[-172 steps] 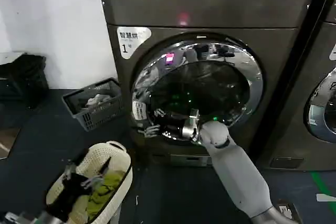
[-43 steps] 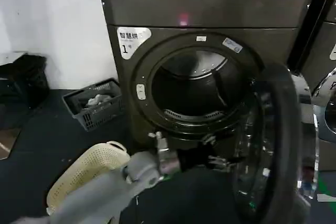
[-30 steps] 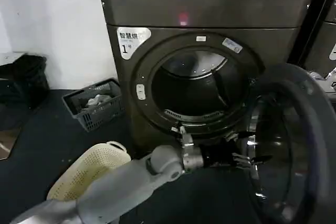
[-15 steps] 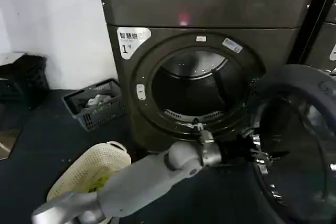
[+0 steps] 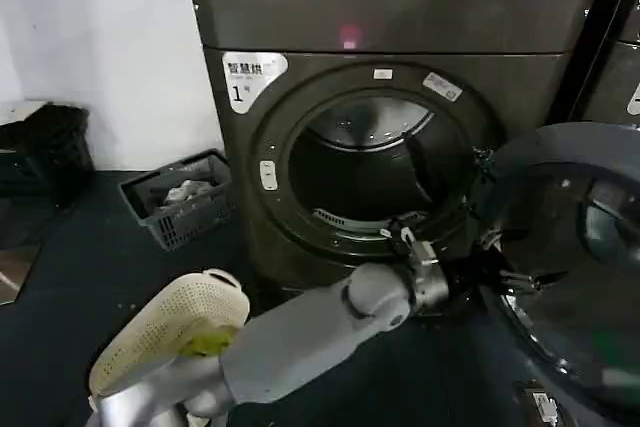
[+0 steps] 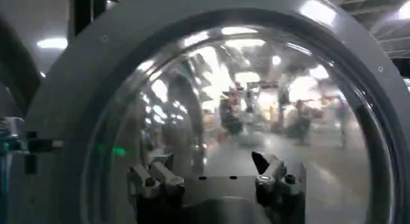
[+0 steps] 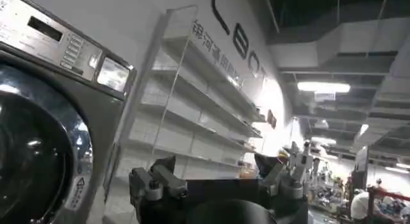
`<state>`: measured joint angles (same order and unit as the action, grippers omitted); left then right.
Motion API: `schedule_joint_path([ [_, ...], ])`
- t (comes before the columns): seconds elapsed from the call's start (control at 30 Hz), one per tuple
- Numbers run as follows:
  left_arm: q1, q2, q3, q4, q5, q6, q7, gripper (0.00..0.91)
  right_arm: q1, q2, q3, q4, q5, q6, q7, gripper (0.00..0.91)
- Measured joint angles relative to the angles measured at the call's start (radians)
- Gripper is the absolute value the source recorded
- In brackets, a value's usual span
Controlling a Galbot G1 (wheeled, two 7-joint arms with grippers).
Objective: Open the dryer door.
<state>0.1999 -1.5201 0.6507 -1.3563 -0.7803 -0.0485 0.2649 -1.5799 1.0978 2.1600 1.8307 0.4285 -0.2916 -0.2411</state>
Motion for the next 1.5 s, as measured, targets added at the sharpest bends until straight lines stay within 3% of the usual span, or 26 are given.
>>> schedule_joint_path([
  [0.4,-0.001,-0.05,-0.023,0.051,0.038,-0.049,-0.05,0.907,0.007,-0.004,-0.004,-0.009,0.001,0.011,-0.005,0.907],
  [0.77,0.023,0.047,-0.029,-0.014,0.064,-0.271,-0.056,0.907,0.023,-0.023,0.002,-0.027,0.0,0.018,0.005,0.907],
  [1.0,0.06,0.201,-0.025,-0.125,-0.003,-0.334,-0.06,0.907,0.03,-0.04,0.024,-0.034,-0.001,0.028,0.013,0.907],
  [1.3,0.123,0.466,-0.073,-0.35,-0.075,-0.321,-0.08,0.907,0.052,-0.054,0.028,-0.033,-0.001,0.043,0.003,0.907],
  [1.5,0.171,0.654,-0.11,-0.461,-0.084,-0.298,-0.09,0.907,0.063,-0.071,0.029,-0.038,-0.055,0.063,0.004,0.907],
])
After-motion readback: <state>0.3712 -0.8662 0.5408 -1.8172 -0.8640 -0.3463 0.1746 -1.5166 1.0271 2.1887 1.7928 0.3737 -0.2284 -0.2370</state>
